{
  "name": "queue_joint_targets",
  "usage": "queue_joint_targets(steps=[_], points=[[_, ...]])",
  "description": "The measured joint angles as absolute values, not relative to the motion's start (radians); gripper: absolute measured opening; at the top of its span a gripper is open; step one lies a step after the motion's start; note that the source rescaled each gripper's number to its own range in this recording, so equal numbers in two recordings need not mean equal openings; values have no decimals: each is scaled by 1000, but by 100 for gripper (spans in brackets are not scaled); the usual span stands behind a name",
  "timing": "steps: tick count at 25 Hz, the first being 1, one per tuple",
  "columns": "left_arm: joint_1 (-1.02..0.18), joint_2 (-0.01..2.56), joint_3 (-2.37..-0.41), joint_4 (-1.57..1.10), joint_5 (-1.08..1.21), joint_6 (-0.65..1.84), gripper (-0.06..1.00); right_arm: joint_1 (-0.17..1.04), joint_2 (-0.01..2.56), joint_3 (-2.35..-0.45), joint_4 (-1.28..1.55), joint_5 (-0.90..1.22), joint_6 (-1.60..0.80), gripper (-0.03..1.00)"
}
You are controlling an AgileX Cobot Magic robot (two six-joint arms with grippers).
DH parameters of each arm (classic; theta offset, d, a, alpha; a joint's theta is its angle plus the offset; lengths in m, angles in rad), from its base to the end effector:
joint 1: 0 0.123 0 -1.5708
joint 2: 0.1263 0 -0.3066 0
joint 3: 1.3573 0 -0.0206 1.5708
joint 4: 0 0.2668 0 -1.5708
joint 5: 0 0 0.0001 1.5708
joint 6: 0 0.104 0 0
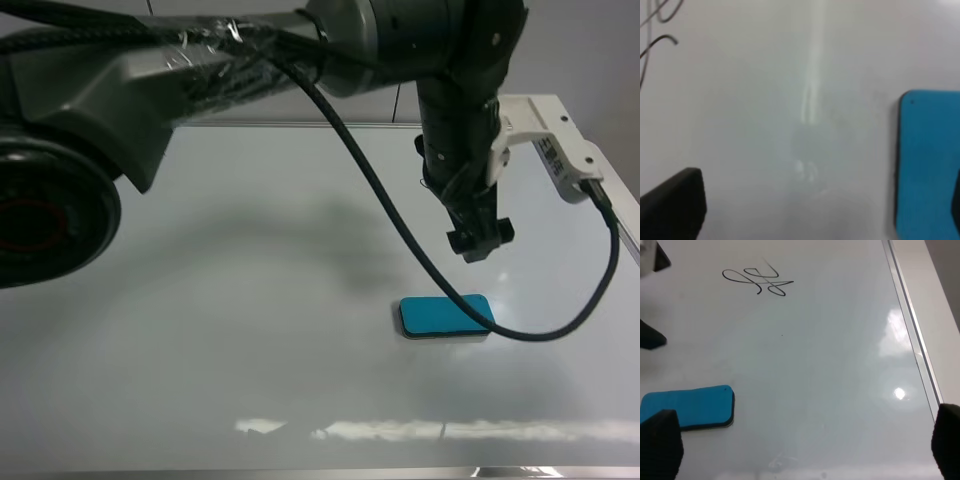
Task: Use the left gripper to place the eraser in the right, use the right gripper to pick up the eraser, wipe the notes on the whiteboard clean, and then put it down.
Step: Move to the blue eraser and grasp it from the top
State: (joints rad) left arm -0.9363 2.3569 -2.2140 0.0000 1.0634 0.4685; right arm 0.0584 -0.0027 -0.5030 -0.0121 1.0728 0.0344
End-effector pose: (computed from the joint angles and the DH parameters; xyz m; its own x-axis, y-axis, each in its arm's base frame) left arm 0.3292 -0.4473 0.2227 -0.1122 0.9142 -0.3895 0.9594 0.2017 0.1971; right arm -0.0022 -0.0012 0.2789 -0.4621 0.0016 -0.8868 -0.0357 0.9992 0.0205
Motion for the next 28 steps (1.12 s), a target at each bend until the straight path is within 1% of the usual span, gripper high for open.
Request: queue_joint_targets(steps=[1,4,5,6,8,9,10,13,14,17,18,19,23,25,27,28], points=[[-936,2357,-2214,0,1063,468,100,58,-3,-503,-12,1073,34,100],[-836,2285,-2214,9,1110,457,100,58,-3,-503,-12,1073,34,100],[-798,2264,-2214,12,1121,449,100,58,-3,-503,-12,1073,34,100],[-723,2202,-2214,16,1137,432,100,58,-3,-503,-12,1073,34,100],[-647,2141,-2214,19,1150,410,100,58,-3,-503,-12,1073,34,100],[-647,2141,-2214,19,1150,410,100,58,-3,-503,-12,1073,34,100],[-568,2079,-2214,20,1164,383,100,58,-3,-503,-12,1073,34,100],[-439,1973,-2214,20,1194,338,100,58,-3,-503,-12,1073,34,100],[-439,1973,-2214,20,1194,338,100,58,-3,-503,-12,1073,34,100],[-321,1868,-2200,20,1202,294,100,58,-3,-503,-11,1073,34,100],[-241,1788,-2147,18,1203,268,100,58,-3,-503,-11,1073,34,100],[-186,1741,-2109,14,1203,259,100,58,-3,-503,-11,1073,34,100],[-19,1538,-1923,12,1201,232,100,58,-3,-503,-11,1073,34,100],[41,1414,-1798,12,1178,230,100,58,-3,-503,-11,1073,34,100],[69,1304,-1680,23,1134,228,100,58,-3,-503,-11,1073,34,100],[69,1304,-1680,23,1134,228,100,58,-3,-503,-11,1073,34,100]])
